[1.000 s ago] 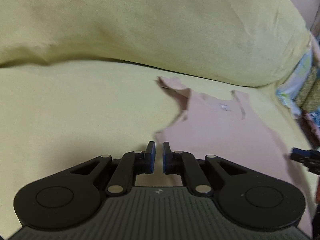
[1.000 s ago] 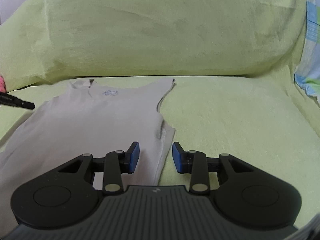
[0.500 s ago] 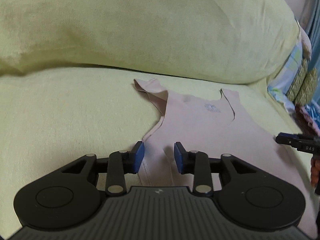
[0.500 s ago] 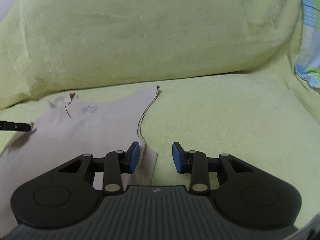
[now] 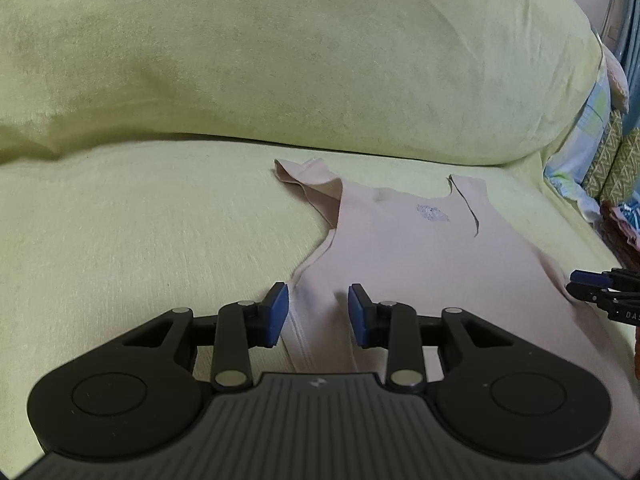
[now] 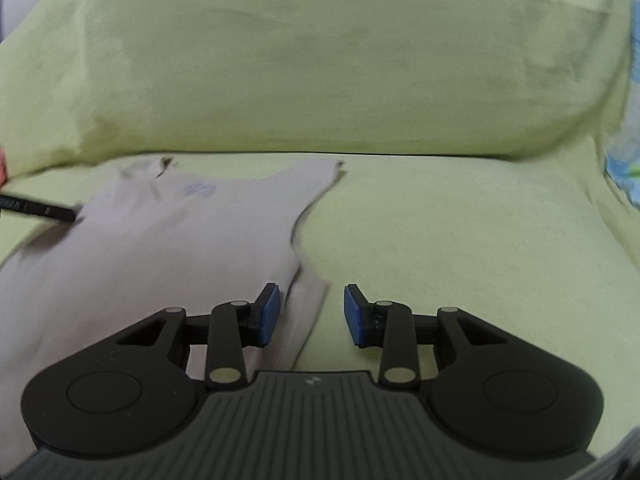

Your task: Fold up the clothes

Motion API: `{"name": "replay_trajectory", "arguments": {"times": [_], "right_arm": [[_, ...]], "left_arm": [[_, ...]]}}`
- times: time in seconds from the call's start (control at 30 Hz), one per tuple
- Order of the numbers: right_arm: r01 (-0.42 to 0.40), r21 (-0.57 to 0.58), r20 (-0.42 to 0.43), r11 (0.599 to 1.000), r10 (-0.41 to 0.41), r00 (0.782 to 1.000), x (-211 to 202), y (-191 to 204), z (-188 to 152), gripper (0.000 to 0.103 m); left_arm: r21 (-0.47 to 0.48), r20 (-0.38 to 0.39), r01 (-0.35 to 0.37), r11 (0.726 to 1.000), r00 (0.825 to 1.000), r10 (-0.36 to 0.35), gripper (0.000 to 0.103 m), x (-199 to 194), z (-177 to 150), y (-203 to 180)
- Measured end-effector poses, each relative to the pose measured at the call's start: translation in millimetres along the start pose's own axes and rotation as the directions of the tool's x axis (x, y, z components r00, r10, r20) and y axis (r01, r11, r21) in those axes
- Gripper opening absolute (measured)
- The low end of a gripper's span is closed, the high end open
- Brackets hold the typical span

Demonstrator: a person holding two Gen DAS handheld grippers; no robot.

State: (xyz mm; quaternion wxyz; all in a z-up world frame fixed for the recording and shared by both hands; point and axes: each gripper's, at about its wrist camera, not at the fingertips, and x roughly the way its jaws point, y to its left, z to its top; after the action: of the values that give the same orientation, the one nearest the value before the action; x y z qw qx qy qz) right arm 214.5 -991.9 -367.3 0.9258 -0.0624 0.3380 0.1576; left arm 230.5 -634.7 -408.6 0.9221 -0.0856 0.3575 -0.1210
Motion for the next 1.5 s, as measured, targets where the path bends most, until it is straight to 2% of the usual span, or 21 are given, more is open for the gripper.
{"name": "replay_trajectory", "arguments": {"times": [0.17,0.23,0.3,0.47,0.57,0.67,0.73,0.87,0.9,0.93,1.0,1.03,1.1,1.13,1.2,1.27,1.37,1.5], "right_arm": [[0.032,-0.075,0.002,0.997,-0.032,0.999,6,15,1,0.030],[0.068,-0.160,0.004,0.985,-0.068,0.998,7,25,2,0.028],[0.081,-0.227,-0.004,0.970,-0.085,0.996,7,34,1,0.015],[0.029,-0.075,-0.055,0.997,-0.034,0.998,11,16,9,0.004],[0.071,-0.032,-0.030,0.997,-0.072,0.997,5,6,9,0.000],[0.149,0.005,-0.016,0.989,-0.149,0.989,-2,-9,4,0.000],[0.170,0.078,-0.043,0.982,-0.167,0.985,-4,-25,-1,0.000],[0.117,0.053,0.018,0.992,-0.119,0.993,-16,-16,1,0.004],[0.095,0.057,0.020,0.994,-0.097,0.995,-15,-14,3,0.014],[0.071,0.062,0.017,0.996,-0.072,0.997,-13,-11,4,0.019],[0.039,0.043,-0.016,0.998,-0.039,0.999,-3,-2,5,0.020],[0.049,0.024,-0.030,0.999,-0.048,0.998,1,1,4,0.019],[0.162,-0.019,-0.013,0.987,-0.163,0.987,3,3,2,0.020],[0.194,-0.015,-0.011,0.981,-0.194,0.981,3,1,1,0.020],[0.208,0.056,-0.026,0.977,-0.207,0.978,-5,-10,-1,0.020],[0.187,0.082,-0.014,0.979,-0.187,0.982,-16,-11,-3,0.020],[0.086,0.096,0.028,0.992,-0.089,0.996,-35,-1,-8,0.022],[0.067,-0.060,0.003,0.996,-0.067,0.998,-34,28,-12,0.022]], "left_arm": [[0.025,-0.005,-0.016,1.000,1.000,0.016,0.039,1,1,-4],[0.036,-0.007,-0.018,0.999,1.000,0.018,0.039,2,1,-4],[0.037,-0.006,-0.017,0.999,1.000,0.017,0.039,2,0,-4],[0.031,0.002,-0.011,0.999,1.000,0.010,0.039,3,-1,-3],[0.028,0.001,-0.006,1.000,1.000,0.006,0.039,3,0,-2],[0.034,0.003,-0.003,0.999,1.000,0.003,0.039,3,0,-1],[0.041,0.005,-0.003,0.999,1.000,0.003,0.039,3,-1,-2],[0.032,0.012,0.002,0.999,1.000,-0.002,0.039,3,-2,0],[0.029,0.013,0.003,1.000,1.000,-0.003,0.039,3,-2,1],[0.028,0.013,0.003,1.000,1.000,-0.003,0.039,3,-2,1],[0.035,0.010,-0.001,0.999,1.000,0.000,0.039,2,-2,0],[0.041,0.008,-0.004,0.999,1.000,0.004,0.039,1,-1,-1],[0.056,0.004,-0.014,0.998,1.000,0.014,0.039,-2,-1,-1],[0.061,0.003,-0.018,0.998,1.000,0.018,0.039,-4,0,-1],[0.063,0.006,-0.018,0.998,1.000,0.018,0.039,-9,-1,1],[0.057,0.007,-0.015,0.998,1.000,0.014,0.039,-12,-2,3],[0.047,-0.010,-0.005,0.999,1.000,0.006,0.039,-12,-5,3],[0.054,-0.016,-0.003,0.999,1.000,0.004,0.039,-9,-8,-1]]}}
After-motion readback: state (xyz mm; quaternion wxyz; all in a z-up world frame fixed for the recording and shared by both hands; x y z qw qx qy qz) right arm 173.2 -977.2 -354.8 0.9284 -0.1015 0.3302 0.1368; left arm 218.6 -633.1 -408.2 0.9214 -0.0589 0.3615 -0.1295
